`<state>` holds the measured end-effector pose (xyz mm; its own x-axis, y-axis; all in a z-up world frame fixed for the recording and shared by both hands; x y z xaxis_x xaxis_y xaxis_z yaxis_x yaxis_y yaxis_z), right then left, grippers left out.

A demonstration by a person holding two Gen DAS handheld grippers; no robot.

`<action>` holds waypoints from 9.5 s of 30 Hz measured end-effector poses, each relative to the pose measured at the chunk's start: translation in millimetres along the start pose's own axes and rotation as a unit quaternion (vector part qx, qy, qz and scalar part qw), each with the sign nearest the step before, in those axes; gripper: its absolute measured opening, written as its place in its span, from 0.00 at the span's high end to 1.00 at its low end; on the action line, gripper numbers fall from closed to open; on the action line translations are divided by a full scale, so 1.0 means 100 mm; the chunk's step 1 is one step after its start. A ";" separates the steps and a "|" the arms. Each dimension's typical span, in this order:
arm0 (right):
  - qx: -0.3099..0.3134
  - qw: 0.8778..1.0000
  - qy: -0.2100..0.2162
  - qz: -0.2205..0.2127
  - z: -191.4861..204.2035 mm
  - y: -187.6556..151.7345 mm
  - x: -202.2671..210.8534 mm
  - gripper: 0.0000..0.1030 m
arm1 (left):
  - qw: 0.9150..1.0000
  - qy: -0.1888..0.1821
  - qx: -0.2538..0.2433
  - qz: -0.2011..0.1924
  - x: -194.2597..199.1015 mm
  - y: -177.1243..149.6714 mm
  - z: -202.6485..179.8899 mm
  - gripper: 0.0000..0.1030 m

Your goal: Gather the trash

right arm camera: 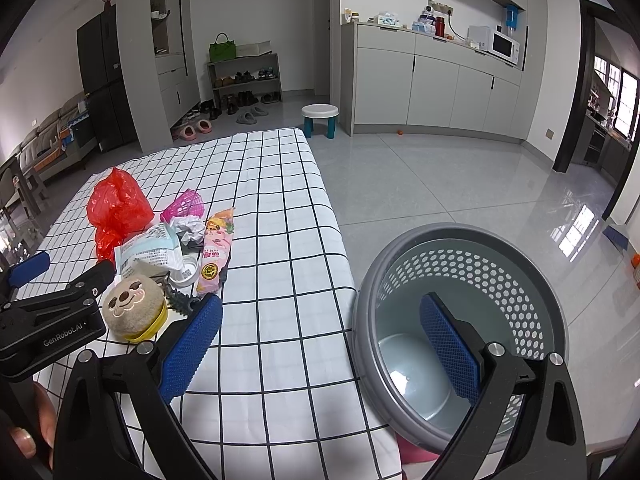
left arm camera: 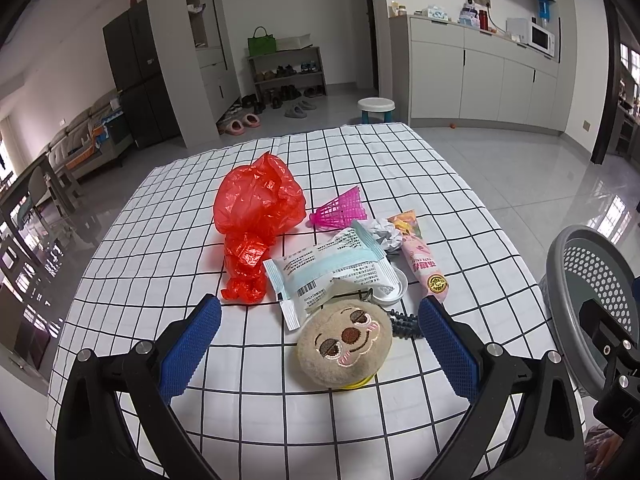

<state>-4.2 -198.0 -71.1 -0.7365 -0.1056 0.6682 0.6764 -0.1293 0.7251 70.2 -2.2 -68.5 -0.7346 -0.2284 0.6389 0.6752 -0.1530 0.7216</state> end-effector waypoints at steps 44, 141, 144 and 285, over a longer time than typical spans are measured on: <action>0.017 0.997 0.071 0.021 0.30 -0.09 -0.13 0.08 | 0.999 0.037 0.008 0.025 -0.12 -0.34 0.39 0.06; -0.048 0.985 0.113 0.123 0.07 -0.31 -0.54 0.75 | 0.997 -0.050 -0.024 0.058 -0.56 -0.50 -0.28 0.40; -0.048 0.985 0.113 0.121 0.06 -0.30 -0.53 0.75 | 0.997 -0.053 -0.017 0.046 -0.48 -0.48 -0.23 0.40; -0.076 0.990 0.114 0.031 -0.16 0.16 -0.09 0.30 | 0.994 -0.107 -0.034 -0.014 0.39 -0.07 -0.42 0.11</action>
<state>13.2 -215.1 -67.7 -0.6876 -0.3364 0.6434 0.7245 -0.2602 0.6383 39.2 -50.7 -59.9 -0.7457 -0.0144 0.6661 0.6518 -0.2226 0.7249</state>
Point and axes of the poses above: each gripper's, at about its wrist camera, not at the fingertips, and x roughly against the way its jaws point, z to its left, y to its top, the point moved 10 cm from there along -x, roughly the way its jaws point, and after that the axes turned 13 degrees about y, right-handed, at the moved point
